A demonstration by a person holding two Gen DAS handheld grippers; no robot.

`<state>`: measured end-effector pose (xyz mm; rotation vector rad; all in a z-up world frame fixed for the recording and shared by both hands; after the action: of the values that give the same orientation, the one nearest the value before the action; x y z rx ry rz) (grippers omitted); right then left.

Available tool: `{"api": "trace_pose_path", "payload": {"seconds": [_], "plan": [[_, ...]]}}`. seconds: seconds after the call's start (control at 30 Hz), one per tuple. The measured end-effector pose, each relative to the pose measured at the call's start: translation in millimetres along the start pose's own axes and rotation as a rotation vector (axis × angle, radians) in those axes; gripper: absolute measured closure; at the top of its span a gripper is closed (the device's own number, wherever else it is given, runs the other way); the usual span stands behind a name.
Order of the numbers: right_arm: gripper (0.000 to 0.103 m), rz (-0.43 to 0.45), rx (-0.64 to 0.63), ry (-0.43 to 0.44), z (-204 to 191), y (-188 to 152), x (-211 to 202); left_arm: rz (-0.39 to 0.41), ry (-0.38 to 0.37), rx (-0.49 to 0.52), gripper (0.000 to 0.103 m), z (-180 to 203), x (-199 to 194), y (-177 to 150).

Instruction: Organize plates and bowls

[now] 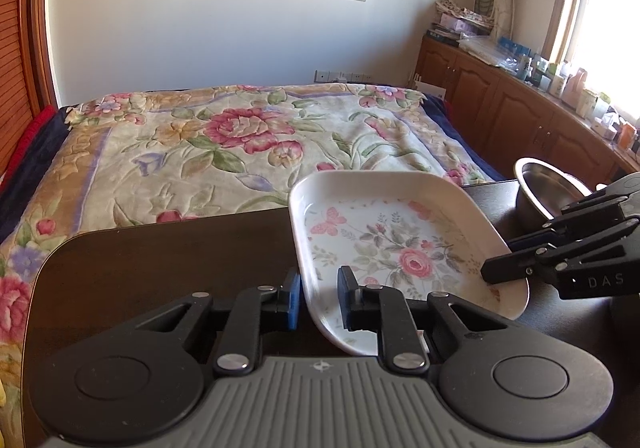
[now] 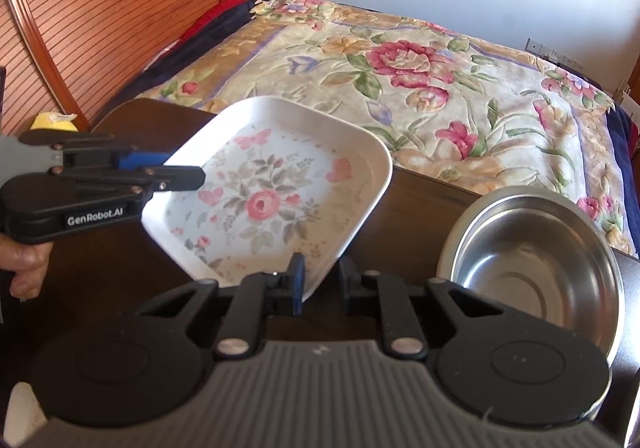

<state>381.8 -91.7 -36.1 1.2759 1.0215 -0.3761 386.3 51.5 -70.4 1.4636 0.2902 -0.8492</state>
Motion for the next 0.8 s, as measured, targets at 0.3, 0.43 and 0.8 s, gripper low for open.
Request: {"api": "trace_pose_path", "payload": {"seconds": [0.3, 0.43, 0.8], "plan": [[0.085, 0.039, 0.022, 0.034, -6, -7, -21, 0.026, 0.014, 0.017, 0.083, 6, -30, -2], [0.085, 0.088, 0.029, 0.031, -10, -7, -37, 0.043, 0.022, 0.028, 0.082, 12, -49, -1], [0.085, 0.163, 0.032, 0.044, -14, -15, -77, 0.094, 0.027, 0.050, 0.082, 37, -98, -7]]}}
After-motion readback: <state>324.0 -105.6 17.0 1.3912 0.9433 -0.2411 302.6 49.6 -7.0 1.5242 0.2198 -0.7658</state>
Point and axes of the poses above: each gripper's, at about its wrist camera, not at the fingertips, and x roughly the way its jaws point, z to its right, y to its top, the point moved 7 cm from there along x, roughly the way its jaws point, and after that the axes turned 1 degree about -x, right-handed, at the moved point
